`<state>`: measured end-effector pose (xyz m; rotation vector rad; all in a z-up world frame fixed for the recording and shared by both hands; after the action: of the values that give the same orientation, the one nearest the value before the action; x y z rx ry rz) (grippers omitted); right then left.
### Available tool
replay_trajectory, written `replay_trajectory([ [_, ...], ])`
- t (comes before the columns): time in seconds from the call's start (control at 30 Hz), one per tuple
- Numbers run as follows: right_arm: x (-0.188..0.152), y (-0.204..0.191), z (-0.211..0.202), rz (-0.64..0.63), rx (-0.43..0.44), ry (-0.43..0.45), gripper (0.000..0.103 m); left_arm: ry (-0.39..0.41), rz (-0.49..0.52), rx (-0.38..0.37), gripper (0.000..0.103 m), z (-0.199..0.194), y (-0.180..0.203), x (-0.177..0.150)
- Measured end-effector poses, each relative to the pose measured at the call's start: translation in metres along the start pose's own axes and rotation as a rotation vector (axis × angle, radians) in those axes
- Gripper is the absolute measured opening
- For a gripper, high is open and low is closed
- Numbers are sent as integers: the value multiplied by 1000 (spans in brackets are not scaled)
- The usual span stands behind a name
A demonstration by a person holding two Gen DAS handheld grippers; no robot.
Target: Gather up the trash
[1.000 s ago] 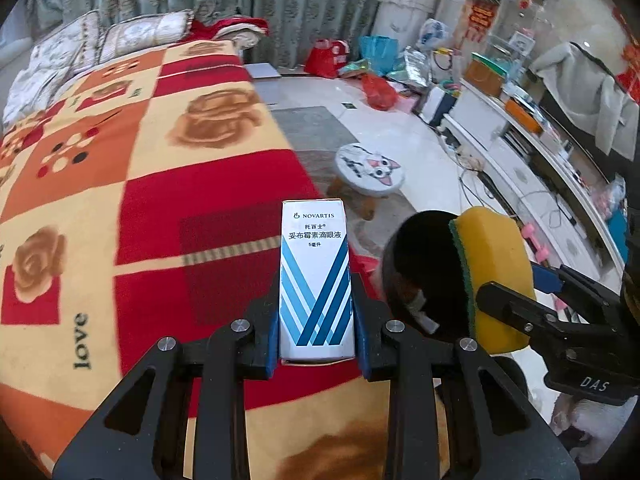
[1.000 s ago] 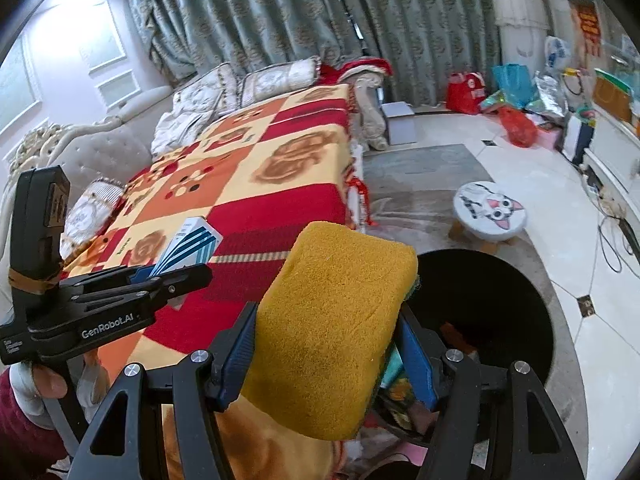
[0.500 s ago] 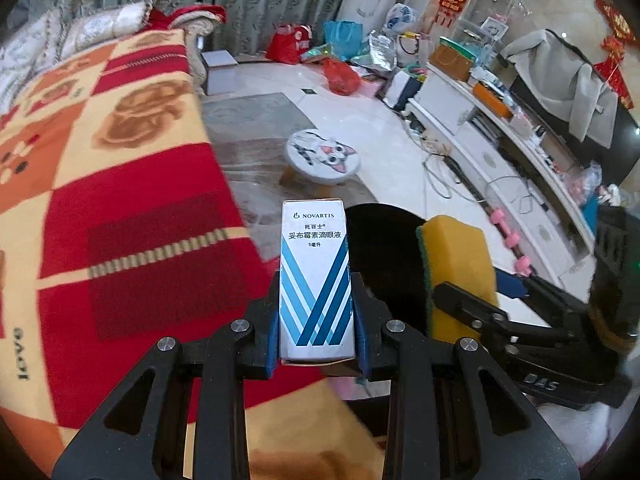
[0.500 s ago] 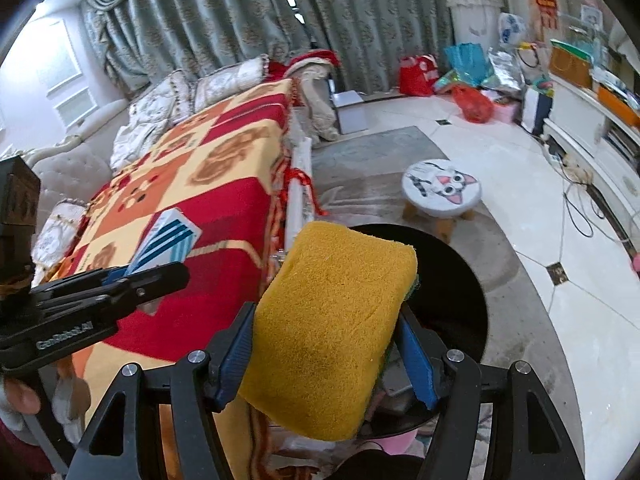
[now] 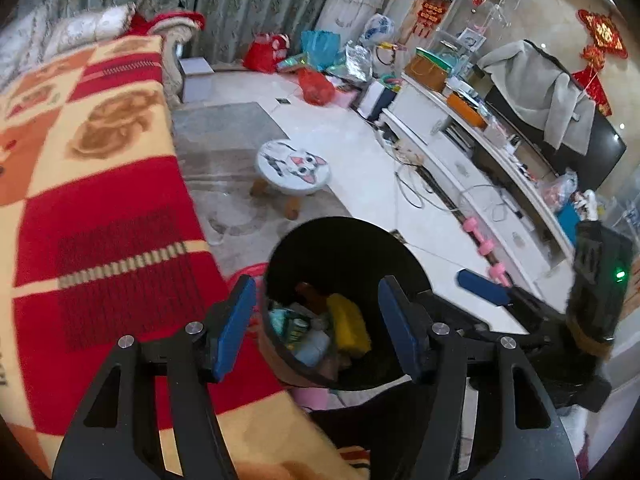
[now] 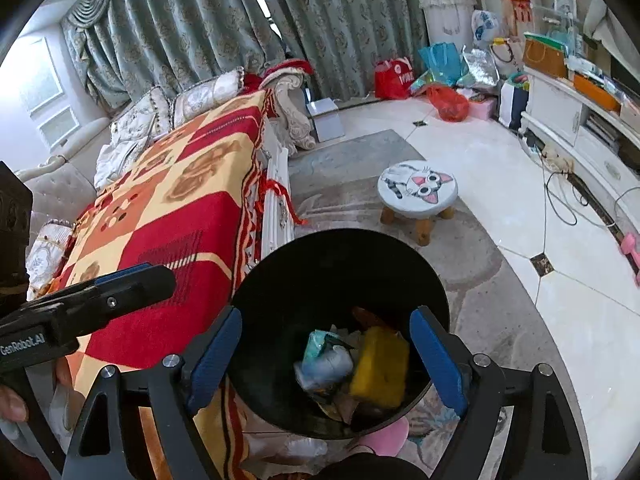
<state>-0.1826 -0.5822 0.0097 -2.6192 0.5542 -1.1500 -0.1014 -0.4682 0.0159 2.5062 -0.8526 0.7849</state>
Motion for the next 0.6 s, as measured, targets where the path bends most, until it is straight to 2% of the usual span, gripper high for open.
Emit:
replay_trajectory([
  [0.3,24,-31,-38,-90,-95,142,84,129,18,151,62,-41,-29,7],
  [0.6,45,-63,-66,-141,-121,245,84,254,12,191,62,-83,-46,16],
])
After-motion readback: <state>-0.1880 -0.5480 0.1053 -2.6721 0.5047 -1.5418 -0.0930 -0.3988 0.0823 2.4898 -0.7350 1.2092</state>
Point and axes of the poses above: each gripper's, at about its wrist camera, not at the fingertips, and z roughly the way its jaws point, y to its right, x to its top, the point moved 10 cm from there along z, roughly the way its jaws point, and after that the axes turned 10 degrees about x, right-handed, at the moved point
